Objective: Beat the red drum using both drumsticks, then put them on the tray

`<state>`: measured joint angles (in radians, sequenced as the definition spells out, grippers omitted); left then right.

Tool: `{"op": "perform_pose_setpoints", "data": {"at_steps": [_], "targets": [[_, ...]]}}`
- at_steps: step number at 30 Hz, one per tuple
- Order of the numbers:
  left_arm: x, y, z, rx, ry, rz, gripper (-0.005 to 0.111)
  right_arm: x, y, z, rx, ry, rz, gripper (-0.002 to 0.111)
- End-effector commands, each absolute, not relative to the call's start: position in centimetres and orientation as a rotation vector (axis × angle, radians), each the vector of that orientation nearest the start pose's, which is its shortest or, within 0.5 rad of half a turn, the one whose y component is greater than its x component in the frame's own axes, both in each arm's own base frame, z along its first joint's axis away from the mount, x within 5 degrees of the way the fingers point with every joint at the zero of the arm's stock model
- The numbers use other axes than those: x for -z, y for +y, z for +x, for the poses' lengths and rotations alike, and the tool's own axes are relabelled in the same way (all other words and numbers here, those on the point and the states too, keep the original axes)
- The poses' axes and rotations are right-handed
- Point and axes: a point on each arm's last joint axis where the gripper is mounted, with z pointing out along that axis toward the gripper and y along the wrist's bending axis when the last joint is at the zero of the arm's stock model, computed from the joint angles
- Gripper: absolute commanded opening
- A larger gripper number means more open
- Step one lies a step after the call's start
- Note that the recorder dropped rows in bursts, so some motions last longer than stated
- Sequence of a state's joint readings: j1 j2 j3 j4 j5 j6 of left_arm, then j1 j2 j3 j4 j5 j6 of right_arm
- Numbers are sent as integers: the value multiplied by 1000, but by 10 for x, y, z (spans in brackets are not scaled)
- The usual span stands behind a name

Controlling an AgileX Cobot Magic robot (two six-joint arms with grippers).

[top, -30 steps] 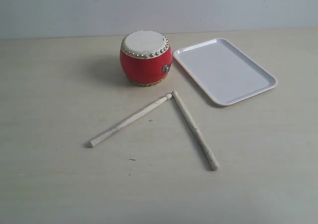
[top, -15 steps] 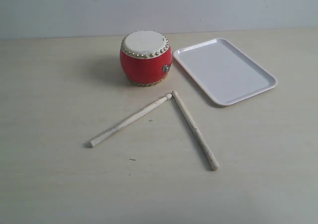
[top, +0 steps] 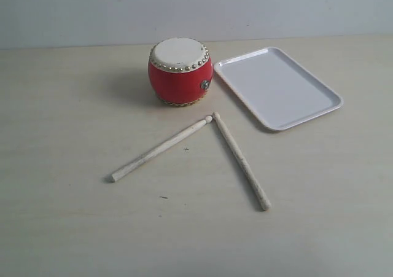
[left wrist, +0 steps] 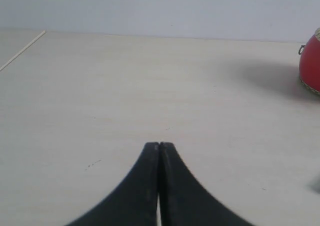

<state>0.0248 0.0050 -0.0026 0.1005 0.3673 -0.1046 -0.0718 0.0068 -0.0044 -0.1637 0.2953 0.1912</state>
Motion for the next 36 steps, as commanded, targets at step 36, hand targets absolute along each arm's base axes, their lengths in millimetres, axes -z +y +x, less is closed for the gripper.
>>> {"op": "perform_pose_setpoints", "data": {"at_steps": [36], "targets": [[-181, 4, 53, -34, 1842, -55, 0, -192, -7, 55, 38, 1709, 141, 0]]}}
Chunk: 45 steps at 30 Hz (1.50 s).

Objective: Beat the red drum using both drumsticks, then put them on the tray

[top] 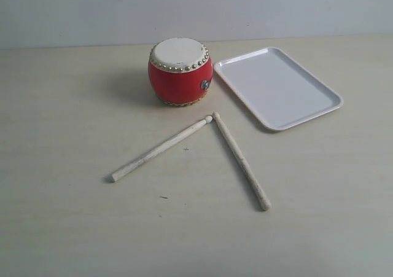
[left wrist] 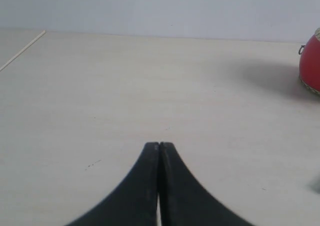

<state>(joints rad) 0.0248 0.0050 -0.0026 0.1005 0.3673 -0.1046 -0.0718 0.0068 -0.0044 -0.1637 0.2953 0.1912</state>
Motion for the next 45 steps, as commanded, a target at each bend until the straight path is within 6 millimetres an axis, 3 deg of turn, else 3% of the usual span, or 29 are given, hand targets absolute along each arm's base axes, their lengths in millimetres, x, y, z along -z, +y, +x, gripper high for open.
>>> {"op": "perform_pose_setpoints", "data": {"at_steps": [1, 7, 16, 41, 45], "targets": [[-181, 4, 53, -34, 1842, -55, 0, -193, -7, 55, 25, 1699, 151, 0], [-181, 4, 53, -34, 1842, -55, 0, -206, -4, 56, -144, 1544, 261, 0], [-181, 4, 53, -34, 1842, -55, 0, -206, -3, 56, -256, 1522, 355, 0], [-181, 5, 53, -57, 1841, -41, 0, -198, -2, 56, -228, 1616, 339, 0], [-189, 4, 55, -59, 1747, -24, 0, -198, -2, 56, -228, 1618, 339, 0]]}}
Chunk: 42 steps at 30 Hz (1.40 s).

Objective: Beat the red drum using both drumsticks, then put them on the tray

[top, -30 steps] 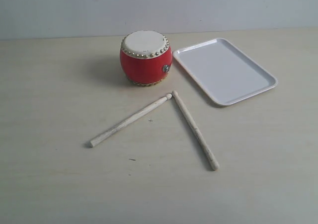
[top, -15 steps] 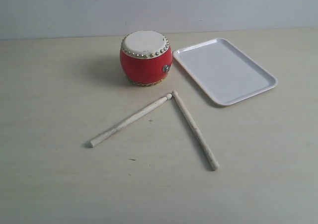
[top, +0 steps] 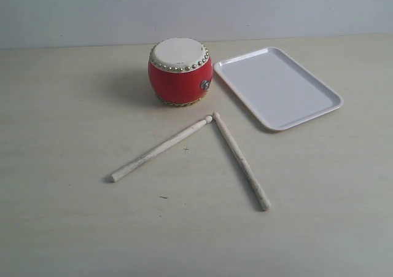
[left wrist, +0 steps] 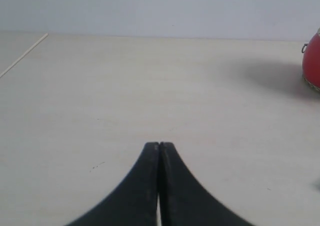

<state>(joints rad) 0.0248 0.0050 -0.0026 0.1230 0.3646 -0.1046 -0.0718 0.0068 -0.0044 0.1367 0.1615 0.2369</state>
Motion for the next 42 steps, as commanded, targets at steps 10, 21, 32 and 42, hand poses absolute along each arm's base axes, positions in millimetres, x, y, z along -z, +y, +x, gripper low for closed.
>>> {"op": "perform_pose_setpoints", "data": {"at_steps": [10, 21, 32, 42], "targets": [[-234, -1, 52, 34, 1247, -23, 0, -197, -2, 56, -230, 1633, 343, 0], [-250, -2, 45, 486, 1035, -264, 0, -193, -1, 56, -275, 1676, 379, 0], [-385, -18, 78, 396, 1173, -6, 0, -193, -1, 56, -275, 1676, 379, 0], [-373, -39, 221, 516, 1739, 208, 0, -193, -1, 56, -275, 1676, 379, 0]]}}
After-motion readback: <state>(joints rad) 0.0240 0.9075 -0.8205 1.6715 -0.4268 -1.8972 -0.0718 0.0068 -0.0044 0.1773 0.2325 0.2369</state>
